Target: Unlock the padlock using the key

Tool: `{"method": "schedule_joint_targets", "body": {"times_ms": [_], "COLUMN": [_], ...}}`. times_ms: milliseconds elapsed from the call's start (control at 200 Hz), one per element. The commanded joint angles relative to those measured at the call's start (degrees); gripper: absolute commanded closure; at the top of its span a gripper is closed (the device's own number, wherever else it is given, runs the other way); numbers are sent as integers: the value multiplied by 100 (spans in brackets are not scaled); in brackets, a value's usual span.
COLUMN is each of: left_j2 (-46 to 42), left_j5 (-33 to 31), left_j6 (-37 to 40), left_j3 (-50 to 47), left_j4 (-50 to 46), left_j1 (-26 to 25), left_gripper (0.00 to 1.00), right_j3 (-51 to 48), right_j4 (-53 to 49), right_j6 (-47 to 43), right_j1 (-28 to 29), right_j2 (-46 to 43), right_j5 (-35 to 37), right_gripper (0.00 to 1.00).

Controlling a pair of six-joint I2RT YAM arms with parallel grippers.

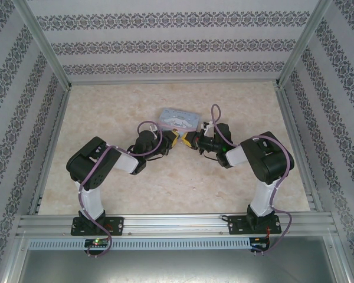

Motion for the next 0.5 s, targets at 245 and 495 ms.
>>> {"method": "schedule_joint_targets", "body": {"times_ms": [245, 495], "left_j2": [-603, -705], "left_j5": [881, 781], "left_j6": [108, 170], "left_j3": [-220, -223], "left_j4": [954, 840], "left_j1": [-1046, -1157], "left_gripper": [100, 100], "right_j3": [173, 184], "right_j4": [963, 1660], "right_j6": [541, 1043], "right_j1": [-106, -149], "right_j2": [243, 616], "right_j5": [495, 461], "right_gripper": [100, 100]}}
